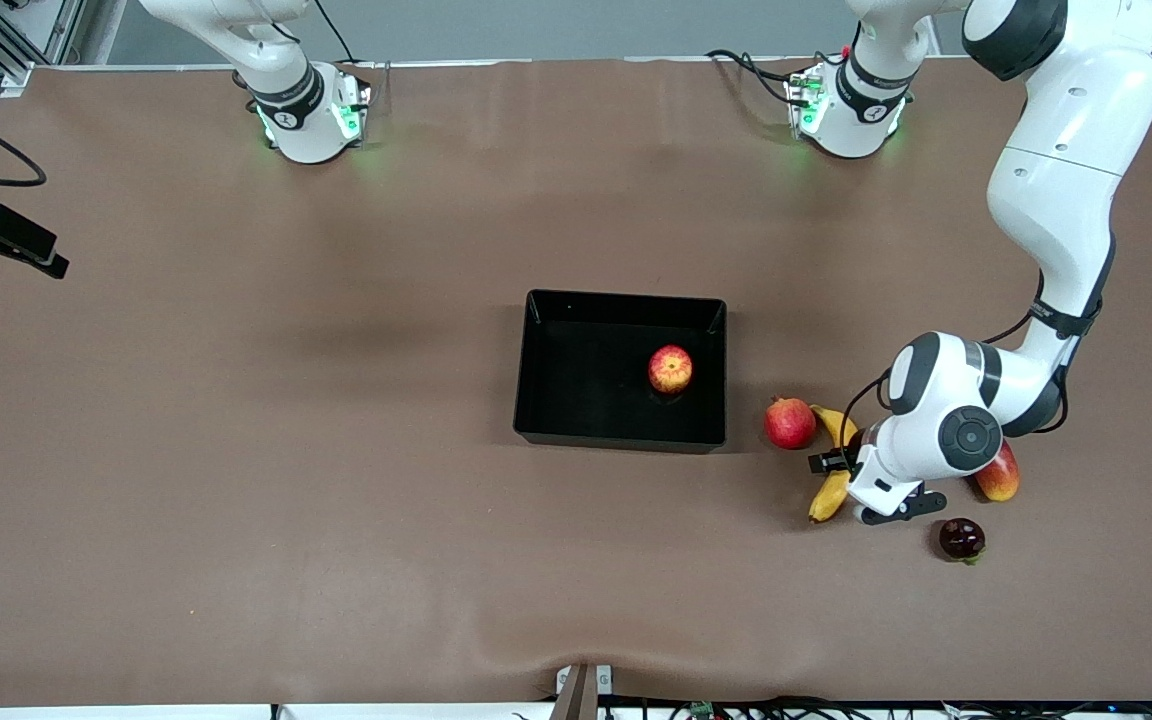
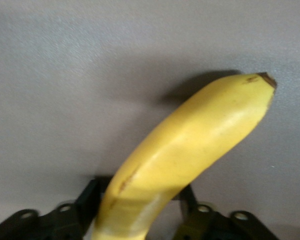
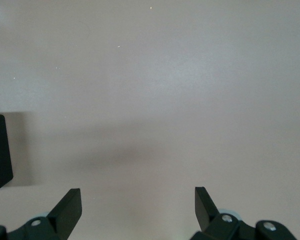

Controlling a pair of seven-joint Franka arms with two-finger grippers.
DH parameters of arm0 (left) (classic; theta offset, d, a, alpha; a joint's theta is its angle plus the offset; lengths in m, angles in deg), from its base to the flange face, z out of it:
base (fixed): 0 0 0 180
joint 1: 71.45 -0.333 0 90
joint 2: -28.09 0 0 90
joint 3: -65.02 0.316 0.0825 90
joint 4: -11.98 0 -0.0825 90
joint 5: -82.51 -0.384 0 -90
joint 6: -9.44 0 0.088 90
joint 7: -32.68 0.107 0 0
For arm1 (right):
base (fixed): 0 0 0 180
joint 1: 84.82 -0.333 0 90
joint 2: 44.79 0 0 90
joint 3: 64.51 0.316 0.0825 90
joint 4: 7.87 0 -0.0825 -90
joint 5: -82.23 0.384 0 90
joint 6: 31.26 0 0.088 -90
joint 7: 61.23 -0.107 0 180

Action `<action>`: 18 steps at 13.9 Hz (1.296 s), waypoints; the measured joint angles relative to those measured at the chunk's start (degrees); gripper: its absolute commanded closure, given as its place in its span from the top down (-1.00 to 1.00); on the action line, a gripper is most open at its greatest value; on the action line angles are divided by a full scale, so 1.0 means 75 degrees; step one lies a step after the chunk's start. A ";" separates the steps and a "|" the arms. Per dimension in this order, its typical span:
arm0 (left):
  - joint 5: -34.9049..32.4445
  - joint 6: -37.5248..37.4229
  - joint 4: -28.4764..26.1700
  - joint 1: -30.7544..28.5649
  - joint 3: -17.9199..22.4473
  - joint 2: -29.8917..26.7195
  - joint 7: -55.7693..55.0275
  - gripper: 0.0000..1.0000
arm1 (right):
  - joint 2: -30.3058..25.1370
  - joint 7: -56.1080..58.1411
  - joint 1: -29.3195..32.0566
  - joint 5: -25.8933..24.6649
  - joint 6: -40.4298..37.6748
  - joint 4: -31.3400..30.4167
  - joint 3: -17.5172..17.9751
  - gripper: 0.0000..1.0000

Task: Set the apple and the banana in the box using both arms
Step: 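Grasp the banana with the left gripper and lift it, then carry the banana into the tray and open the left gripper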

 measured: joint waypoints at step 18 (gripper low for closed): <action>-0.0209 -0.2053 0.0035 0.1771 -0.2008 -0.1554 -0.2481 -1.00 | 0.0082 0.0000 -0.0020 0.0001 0.0194 -0.0022 0.0004 1.00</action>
